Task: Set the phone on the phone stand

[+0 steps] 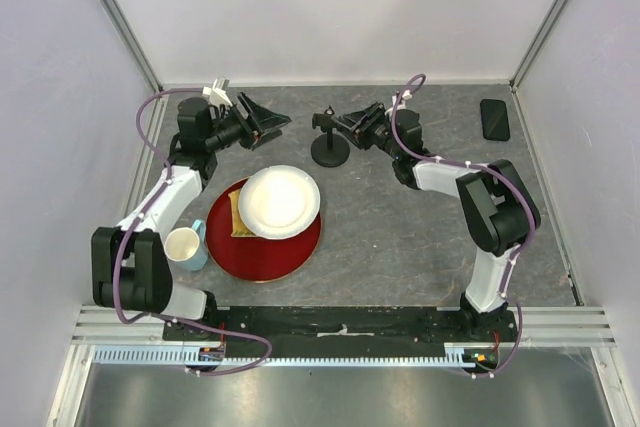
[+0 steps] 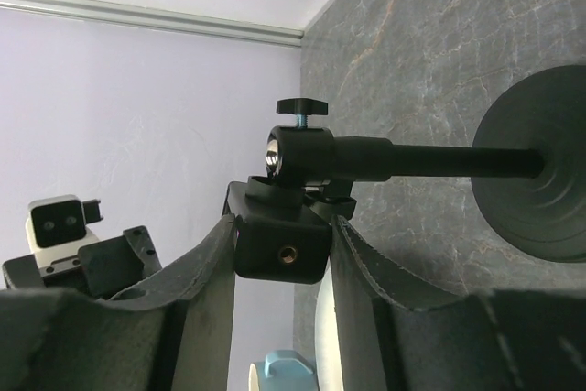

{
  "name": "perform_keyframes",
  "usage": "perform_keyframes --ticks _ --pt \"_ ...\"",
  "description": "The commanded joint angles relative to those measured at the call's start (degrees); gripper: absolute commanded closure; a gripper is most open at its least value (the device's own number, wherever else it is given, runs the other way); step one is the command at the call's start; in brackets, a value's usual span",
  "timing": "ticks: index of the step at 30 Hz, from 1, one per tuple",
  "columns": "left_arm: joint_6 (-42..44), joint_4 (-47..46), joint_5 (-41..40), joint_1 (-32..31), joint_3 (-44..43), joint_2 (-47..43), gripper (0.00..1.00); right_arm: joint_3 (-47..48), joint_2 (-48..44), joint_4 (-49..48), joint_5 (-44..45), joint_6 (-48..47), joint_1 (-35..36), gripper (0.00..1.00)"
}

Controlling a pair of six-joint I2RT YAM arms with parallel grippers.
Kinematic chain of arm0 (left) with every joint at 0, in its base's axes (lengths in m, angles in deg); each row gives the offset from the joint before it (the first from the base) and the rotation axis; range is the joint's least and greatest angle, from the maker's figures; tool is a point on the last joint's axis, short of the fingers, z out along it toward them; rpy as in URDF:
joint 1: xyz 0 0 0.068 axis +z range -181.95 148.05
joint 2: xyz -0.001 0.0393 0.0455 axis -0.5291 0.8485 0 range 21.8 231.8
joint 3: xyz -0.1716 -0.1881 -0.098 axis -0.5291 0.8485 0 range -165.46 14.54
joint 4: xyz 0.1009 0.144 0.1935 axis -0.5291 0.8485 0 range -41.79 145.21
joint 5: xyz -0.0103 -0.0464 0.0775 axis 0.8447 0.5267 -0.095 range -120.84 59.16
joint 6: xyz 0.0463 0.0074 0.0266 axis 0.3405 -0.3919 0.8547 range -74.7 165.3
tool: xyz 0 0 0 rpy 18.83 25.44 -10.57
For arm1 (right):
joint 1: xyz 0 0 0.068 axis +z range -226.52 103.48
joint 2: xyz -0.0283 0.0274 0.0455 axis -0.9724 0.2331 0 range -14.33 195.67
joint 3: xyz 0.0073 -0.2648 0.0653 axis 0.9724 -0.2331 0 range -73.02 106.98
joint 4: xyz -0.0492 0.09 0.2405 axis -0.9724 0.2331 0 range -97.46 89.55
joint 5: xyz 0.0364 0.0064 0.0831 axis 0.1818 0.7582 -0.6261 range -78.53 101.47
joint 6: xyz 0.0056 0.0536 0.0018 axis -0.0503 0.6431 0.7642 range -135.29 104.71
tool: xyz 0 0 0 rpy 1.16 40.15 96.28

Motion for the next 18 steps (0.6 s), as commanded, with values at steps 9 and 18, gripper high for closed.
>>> perform_keyframes --ticks 9,18 --pt "-4.43 -1.83 11.12 -0.94 -5.81 8.81 0.22 -9.39 -14.91 -1.45 -12.45 -4.80 -4.47 1.00" --pt "-5.84 -3.41 12.71 -3.23 -5.81 9.16 0.22 -10.45 -26.42 24.02 -25.02 -23.25 -8.08 1.00"
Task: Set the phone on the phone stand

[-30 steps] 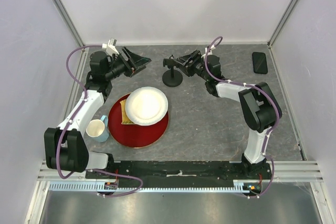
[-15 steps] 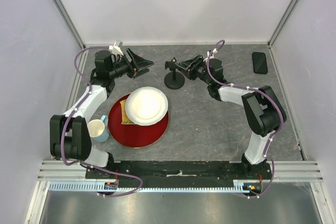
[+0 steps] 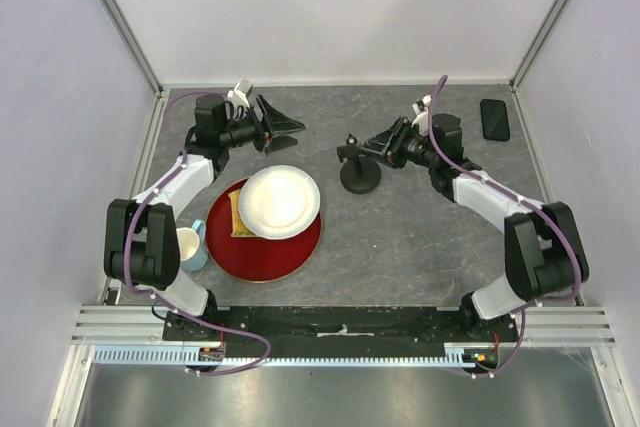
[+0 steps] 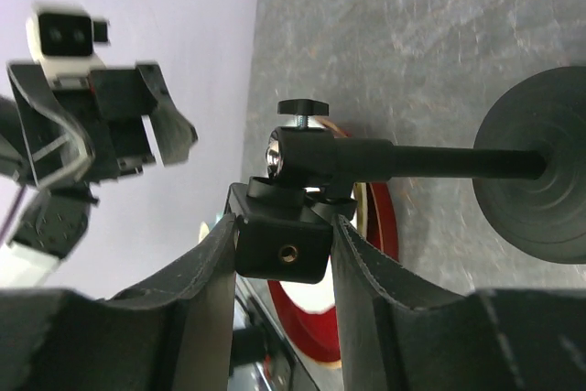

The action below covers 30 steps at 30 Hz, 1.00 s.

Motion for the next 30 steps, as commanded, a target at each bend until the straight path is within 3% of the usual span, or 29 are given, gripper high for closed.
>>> perform_keyframes --ticks 1,11,14,20,21,24,27,30 --pt "-2.54 -2.52 3.79 -1.61 -2.57 0.01 0.22 -0.04 -8.82 9.21 -8.29 -12.28 -0.63 1.00" --pt "0.62 0.73 4.58 -4.86 -4.86 0.53 0.22 -8.74 -13.49 8.70 -15.58 -14.15 -5.19 0.95" --pt "0.45 0.91 5.37 -5.57 -5.39 1.06 0.22 -9.54 -14.54 8.79 -16.20 -14.24 -6.69 0.88" --pt "1.59 1.70 5.38 -6.27 -5.74 0.45 0.22 -7.87 -14.81 14.23 -15.51 -16.78 -9.68 0.59" --pt "1.77 1.96 5.38 -6.36 -6.00 0.45 0.22 -7.52 -14.81 15.72 -14.89 -18.79 -9.77 0.46" --pt "1.24 2.14 5.99 -6.80 -6.26 0.54 0.22 -6.55 -15.95 20.30 -11.55 -21.53 -10.12 0.24" --pt "1.50 2.14 6.08 -7.15 -6.35 -0.34 0.22 -6.38 -17.53 22.93 -8.04 -22.24 -10.21 0.11" --pt "1.51 2.14 6.08 -7.24 -6.44 -0.78 0.22 -3.66 -18.32 29.50 -2.70 -25.92 -10.38 0.08"
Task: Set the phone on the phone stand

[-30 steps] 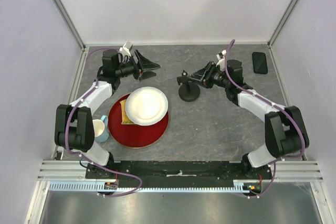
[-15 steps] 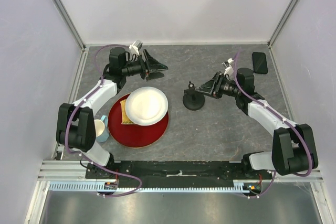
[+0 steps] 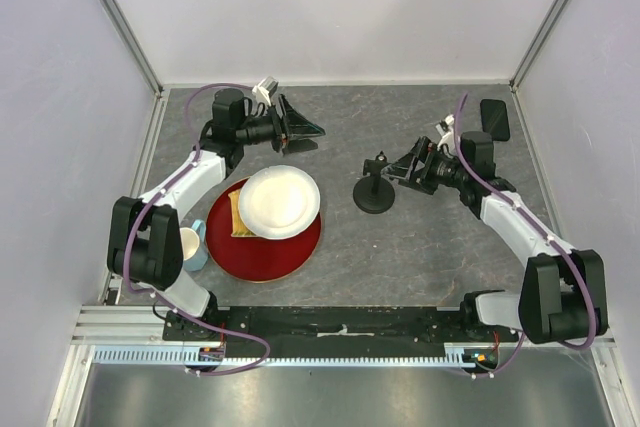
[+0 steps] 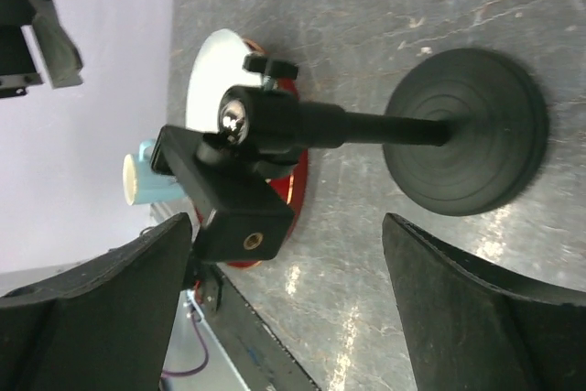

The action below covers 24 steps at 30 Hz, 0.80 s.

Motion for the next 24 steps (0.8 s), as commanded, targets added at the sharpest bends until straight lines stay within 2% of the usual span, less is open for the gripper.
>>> perform_keyframes --ticks 1,10,16,17,18,19,24 --pt "1.66 -0.11 2.47 -0.44 -2.35 -1.44 0.22 5.42 -2.93 8.70 8.54 -7.17 -0.29 0.08" --pt "1.48 -0.37 3.18 -1.06 -2.71 -2.23 0.22 4.11 -13.91 13.10 25.85 -15.43 -0.73 0.07" --pt "0.87 -0.55 3.88 -1.15 -2.79 -1.97 0.22 1.38 -21.04 19.69 47.97 -21.34 -0.81 0.07" --pt "0.35 -1.16 4.05 -1.23 -2.62 -2.23 0.22 1.38 -21.04 20.74 51.76 -20.81 -0.64 0.07" --pt "-0.01 -1.77 4.32 -1.15 -2.44 -2.40 0.22 1.47 -20.61 22.58 59.10 -20.02 -0.72 0.07" --pt "-0.45 -2.21 4.41 -1.15 -2.27 -2.75 0.22 1.56 -19.91 23.03 61.61 -20.10 -0.64 0.07" --pt "-0.54 -2.48 4.58 -1.32 -2.35 -2.76 0.22 6.19 -7.70 23.39 64.89 -23.35 -0.64 0.07"
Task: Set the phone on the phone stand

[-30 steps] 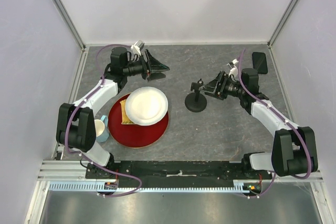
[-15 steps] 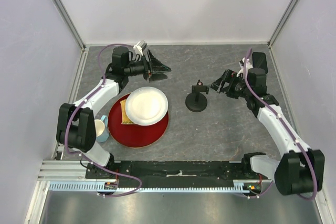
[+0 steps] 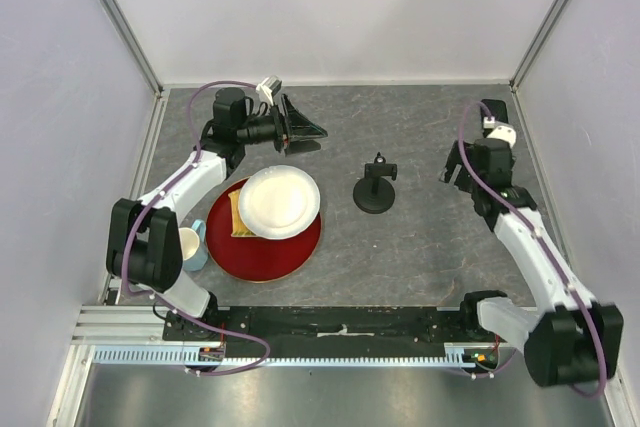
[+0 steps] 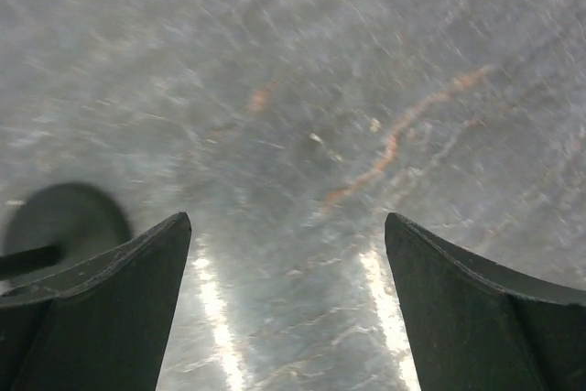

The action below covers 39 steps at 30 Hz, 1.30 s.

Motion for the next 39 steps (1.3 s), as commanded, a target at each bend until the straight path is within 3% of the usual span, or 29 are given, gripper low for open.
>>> perform_keyframes --ticks 1,11,18,27,30,39 --pt "-0.78 -2.24 2.75 -0.27 -1.83 -1.95 0.22 5.16 12.05 2.89 8.44 -4.94 -0.03 0.07" --pt "-1.04 -2.68 2.48 -0.18 -1.39 -2.56 0.22 16.68 32.83 -2.73 13.60 -11.36 0.06 0.07" --pt "-1.48 -3.21 2.75 -0.36 -1.30 -2.83 0.22 32.84 46.80 -4.23 19.16 -16.91 -0.46 0.08" --pt "-3.94 -6.20 3.89 -0.36 -0.42 -2.30 0.22 58.24 65.78 -5.12 -7.62 -17.36 -10.04 0.08" --pt "-4.03 -6.46 3.89 -0.36 -0.25 -2.47 0.22 64.22 69.65 -3.27 -11.77 -17.44 -12.94 0.02" --pt "-4.74 -7.43 3.89 -0.71 0.19 -1.86 0.22 71.44 74.93 -0.28 -15.38 -17.00 -20.15 0.02"
